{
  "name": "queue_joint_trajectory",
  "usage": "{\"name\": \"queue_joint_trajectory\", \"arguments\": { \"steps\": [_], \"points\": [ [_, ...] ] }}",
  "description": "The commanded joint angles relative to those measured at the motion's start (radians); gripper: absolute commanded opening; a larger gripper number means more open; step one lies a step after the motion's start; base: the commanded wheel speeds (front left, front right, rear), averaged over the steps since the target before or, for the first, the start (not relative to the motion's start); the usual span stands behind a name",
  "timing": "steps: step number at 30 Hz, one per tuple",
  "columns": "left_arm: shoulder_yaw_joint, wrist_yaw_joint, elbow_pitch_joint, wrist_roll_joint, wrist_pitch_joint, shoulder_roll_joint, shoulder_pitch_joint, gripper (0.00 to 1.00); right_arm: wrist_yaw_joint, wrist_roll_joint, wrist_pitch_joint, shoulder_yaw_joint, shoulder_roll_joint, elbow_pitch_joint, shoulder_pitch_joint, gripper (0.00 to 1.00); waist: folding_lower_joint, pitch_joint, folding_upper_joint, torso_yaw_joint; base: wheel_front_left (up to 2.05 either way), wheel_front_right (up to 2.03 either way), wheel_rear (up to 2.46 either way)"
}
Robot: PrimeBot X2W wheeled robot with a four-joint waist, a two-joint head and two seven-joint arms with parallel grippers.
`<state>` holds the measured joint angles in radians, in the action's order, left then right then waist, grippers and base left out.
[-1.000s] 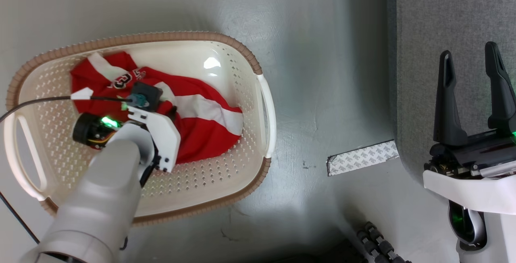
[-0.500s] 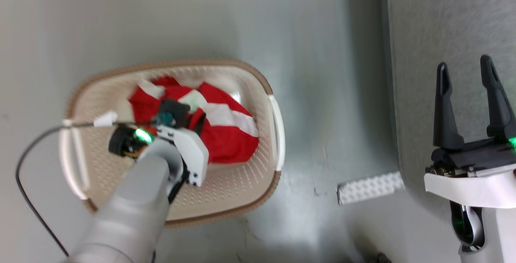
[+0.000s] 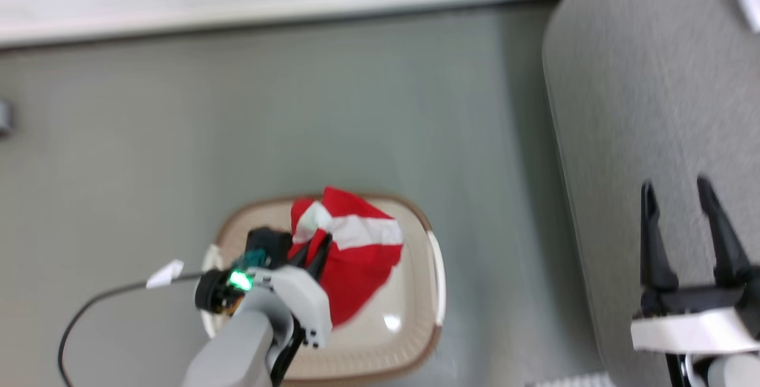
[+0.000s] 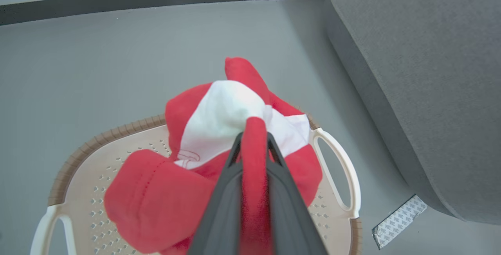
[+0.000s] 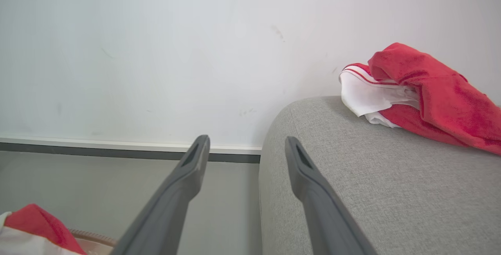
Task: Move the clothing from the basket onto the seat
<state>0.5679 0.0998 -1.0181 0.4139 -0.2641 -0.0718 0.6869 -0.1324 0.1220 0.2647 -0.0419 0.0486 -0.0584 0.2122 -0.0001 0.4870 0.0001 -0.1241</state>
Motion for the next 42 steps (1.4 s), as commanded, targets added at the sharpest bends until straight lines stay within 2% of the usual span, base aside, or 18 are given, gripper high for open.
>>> {"name": "queue_joint_trajectory", "arguments": {
  "steps": [1,8,17,26,42],
  "points": [
    [-0.008,-0.007,0.025,0.002,0.000,-0.011,-0.039,0.00,0.003,-0.005,-0.001,-0.007,0.004,-0.009,-0.031,1.00,0.0001,-0.160,-0.0001,0.074,0.00,0.00,0.00],
    [-0.065,-0.042,0.207,-0.008,0.000,-0.052,-0.189,0.00,0.003,-0.027,-0.001,-0.016,0.004,-0.054,-0.130,1.00,0.0001,-0.334,-0.0001,0.121,0.00,0.00,0.00],
    [-0.139,-0.102,0.423,-0.028,0.000,-0.110,-0.367,0.00,0.003,-0.055,-0.001,0.007,0.004,-0.094,-0.215,1.00,0.0001,-0.477,-0.0001,0.149,0.00,0.00,0.00],
    [-0.205,-0.136,0.572,-0.045,0.000,-0.159,-0.468,0.00,0.003,-0.040,-0.001,0.027,0.004,-0.111,-0.255,1.00,0.0001,-0.533,-0.0001,0.165,0.00,0.00,0.00],
    [-0.253,-0.171,0.704,-0.032,0.004,-0.202,-0.605,0.00,0.003,-0.017,-0.001,0.072,0.004,-0.127,-0.307,1.00,0.0001,-0.603,-0.0001,0.129,0.00,0.00,0.00]
  ]
}}
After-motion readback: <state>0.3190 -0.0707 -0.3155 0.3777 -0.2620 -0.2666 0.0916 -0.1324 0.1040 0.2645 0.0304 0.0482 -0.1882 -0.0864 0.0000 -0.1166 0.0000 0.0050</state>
